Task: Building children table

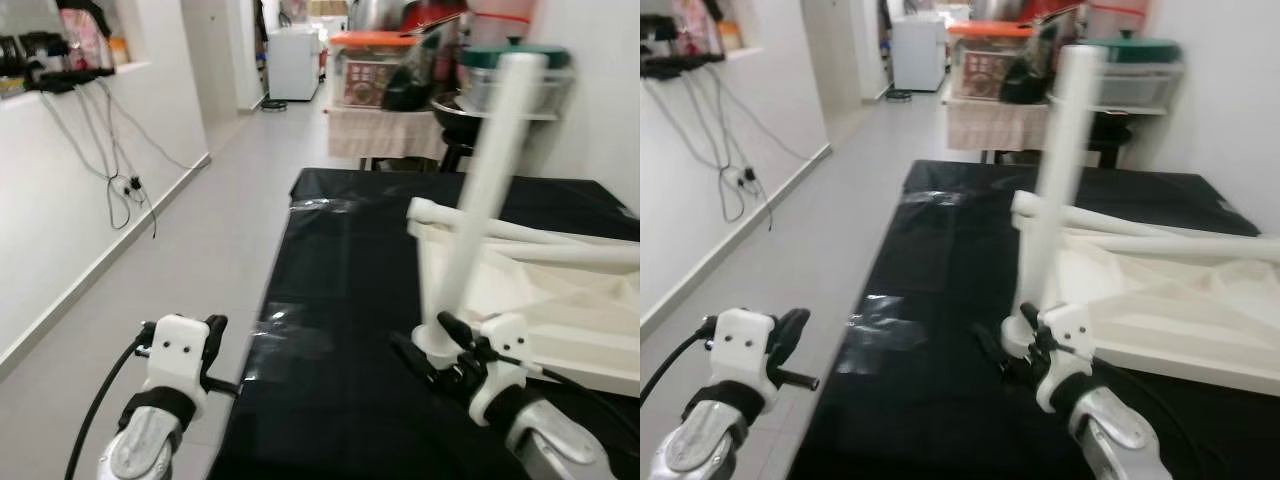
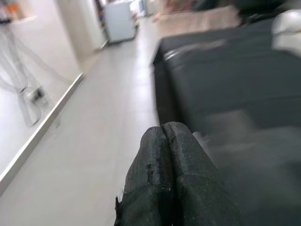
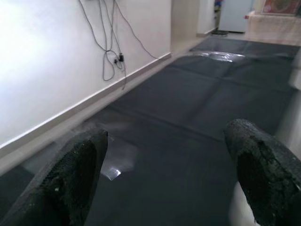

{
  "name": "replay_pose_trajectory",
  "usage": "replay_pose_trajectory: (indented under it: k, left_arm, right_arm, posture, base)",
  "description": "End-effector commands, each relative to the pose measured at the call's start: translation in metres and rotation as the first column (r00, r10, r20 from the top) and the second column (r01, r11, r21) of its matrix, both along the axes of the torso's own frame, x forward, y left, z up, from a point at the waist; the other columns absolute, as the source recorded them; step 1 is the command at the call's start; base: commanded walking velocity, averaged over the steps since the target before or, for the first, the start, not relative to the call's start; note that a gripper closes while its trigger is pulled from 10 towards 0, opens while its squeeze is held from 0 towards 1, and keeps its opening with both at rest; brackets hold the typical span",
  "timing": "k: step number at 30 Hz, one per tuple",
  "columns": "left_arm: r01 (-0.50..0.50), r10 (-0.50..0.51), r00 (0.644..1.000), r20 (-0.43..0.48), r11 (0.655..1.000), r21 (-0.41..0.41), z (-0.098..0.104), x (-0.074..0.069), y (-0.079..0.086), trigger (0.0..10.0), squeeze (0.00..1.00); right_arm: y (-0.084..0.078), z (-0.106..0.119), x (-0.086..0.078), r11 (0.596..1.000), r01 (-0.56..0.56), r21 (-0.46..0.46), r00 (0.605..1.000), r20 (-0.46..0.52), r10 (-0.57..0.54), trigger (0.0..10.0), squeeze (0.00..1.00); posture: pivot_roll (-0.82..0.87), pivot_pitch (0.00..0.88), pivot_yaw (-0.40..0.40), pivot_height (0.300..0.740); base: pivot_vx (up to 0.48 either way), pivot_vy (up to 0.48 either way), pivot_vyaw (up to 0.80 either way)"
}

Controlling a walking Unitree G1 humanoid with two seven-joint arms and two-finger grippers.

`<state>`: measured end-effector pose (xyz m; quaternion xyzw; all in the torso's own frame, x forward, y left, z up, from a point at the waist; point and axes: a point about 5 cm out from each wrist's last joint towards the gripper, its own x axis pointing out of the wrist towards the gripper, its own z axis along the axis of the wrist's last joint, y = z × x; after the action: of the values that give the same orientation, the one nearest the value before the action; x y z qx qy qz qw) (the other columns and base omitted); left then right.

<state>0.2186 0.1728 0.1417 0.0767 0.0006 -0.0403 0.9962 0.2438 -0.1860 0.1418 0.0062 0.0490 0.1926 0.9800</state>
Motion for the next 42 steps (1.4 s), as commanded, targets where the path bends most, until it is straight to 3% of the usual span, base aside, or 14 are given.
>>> replay_pose_trajectory:
  k: [1,4,9,14,16,18,20,24,26,29,35,37,39,42]
  left_arm:
    - [0.033,-0.033,0.999,0.014,0.999,-0.003,0.002,0.001,-0.004,10.0,0.00]
    - [0.105,-0.105,0.994,0.022,0.994,0.000,0.003,0.001,-0.010,10.0,0.00]
    - [0.184,-0.185,0.983,0.021,0.983,0.012,0.003,-0.001,-0.017,10.0,0.00]
    - [0.267,-0.267,0.964,0.019,0.964,-0.011,0.002,-0.004,-0.022,10.0,0.00]
    - [0.276,-0.275,0.961,0.017,0.961,-0.019,0.002,-0.004,-0.022,10.0,0.00]
    - [0.298,-0.298,0.955,0.015,0.954,-0.035,0.001,-0.006,-0.022,10.0,0.00]
    - [0.308,-0.308,0.951,0.014,0.950,-0.040,0.001,-0.006,-0.022,10.0,0.00]
    - [0.341,-0.341,0.940,0.010,0.938,-0.054,0.000,-0.008,-0.023,10.0,0.00]
    - [0.341,-0.341,0.940,0.010,0.938,-0.054,0.000,-0.008,-0.023,10.0,0.00]
    - [0.355,-0.355,0.935,0.007,0.933,-0.059,-0.001,-0.009,-0.022,10.0,0.00]
    - [0.365,-0.366,0.931,0.004,0.929,-0.063,-0.001,-0.010,-0.021,10.0,0.00]
    - [0.368,-0.368,0.930,0.003,0.928,-0.063,-0.001,-0.010,-0.021,10.0,0.00]
    - [0.371,-0.371,0.929,0.003,0.927,-0.063,-0.001,-0.010,-0.021,10.0,0.00]
    - [0.371,-0.372,0.928,0.003,0.926,-0.063,-0.001,-0.010,-0.021,10.0,0.00]
  right_arm:
    - [-0.013,0.001,0.003,0.997,0.073,-0.017,0.997,-0.008,-0.073,10.0,0.00]
    - [-0.025,0.009,0.016,0.986,0.165,-0.024,0.986,-0.004,-0.165,10.0,0.00]
    - [-0.034,0.015,0.022,0.984,0.178,-0.021,0.984,-0.007,-0.178,10.0,0.00]
    - [-0.041,0.011,0.014,1.000,0.003,0.001,0.997,-0.082,-0.003,10.0,0.00]
    - [-0.043,0.009,0.011,0.999,-0.040,-0.027,0.994,-0.105,0.036,10.0,0.00]
    - [-0.055,0.000,0.003,0.991,-0.077,-0.106,0.979,-0.196,0.055,10.0,0.00]
    - [-0.062,-0.002,0.002,0.989,-0.071,-0.130,0.972,-0.231,0.040,10.0,0.00]
    - [-0.098,-0.005,0.000,0.984,0.052,-0.170,0.929,-0.353,-0.110,10.0,0.00]
    - [-0.098,-0.005,0.000,0.984,0.052,-0.170,0.929,-0.353,-0.110,10.0,0.00]
    - [-0.119,-0.007,-0.002,0.966,0.155,-0.207,0.883,-0.409,-0.229,10.0,0.00]
    - [-0.134,0.004,0.008,0.939,0.267,-0.219,0.882,-0.337,-0.329,10.0,0.00]
    - [-0.131,0.012,0.015,0.938,0.290,-0.190,0.903,-0.272,-0.334,10.0,0.00]
    - [-0.116,0.030,0.032,0.948,0.299,-0.112,0.940,-0.135,-0.313,10.0,0.00]
    - [-0.108,0.034,0.038,0.953,0.292,-0.086,0.948,-0.106,-0.300,10.0,0.00]
  posture:
    - [-0.08,0.000,-0.046,0.740]
    - [-0.07,0.000,-0.049,0.740]
    - [-0.07,0.000,-0.054,0.740]
    - [-0.07,0.000,-0.055,0.740]
    - [-0.07,0.000,-0.055,0.740]
    - [-0.07,0.000,-0.057,0.740]
    - [-0.07,0.000,-0.057,0.740]
    - [-0.07,0.000,-0.059,0.740]
    - [-0.07,0.000,-0.059,0.740]
    - [-0.07,0.000,-0.061,0.740]
    - [-0.06,0.000,-0.059,0.740]
    - [-0.06,0.000,-0.059,0.740]
    - [-0.06,0.000,-0.058,0.740]
    - [-0.06,0.000,-0.058,0.740]
  base:
    - [0.000,0.000,0.00]
    - [0.000,0.000,0.00]
    - [0.000,0.000,0.00]
    - [0.000,0.000,0.00]
    - [0.000,0.000,0.00]
    - [0.000,0.000,0.00]
    - [0.000,0.000,0.00]
    - [0.000,0.000,0.00]
    - [0.000,0.000,0.00]
    - [0.000,0.000,0.00]
    - [0.000,0.000,0.00]
    - [0.000,0.000,0.00]
    - [0.000,0.000,0.00]
    - [0.000,0.000,0.00]
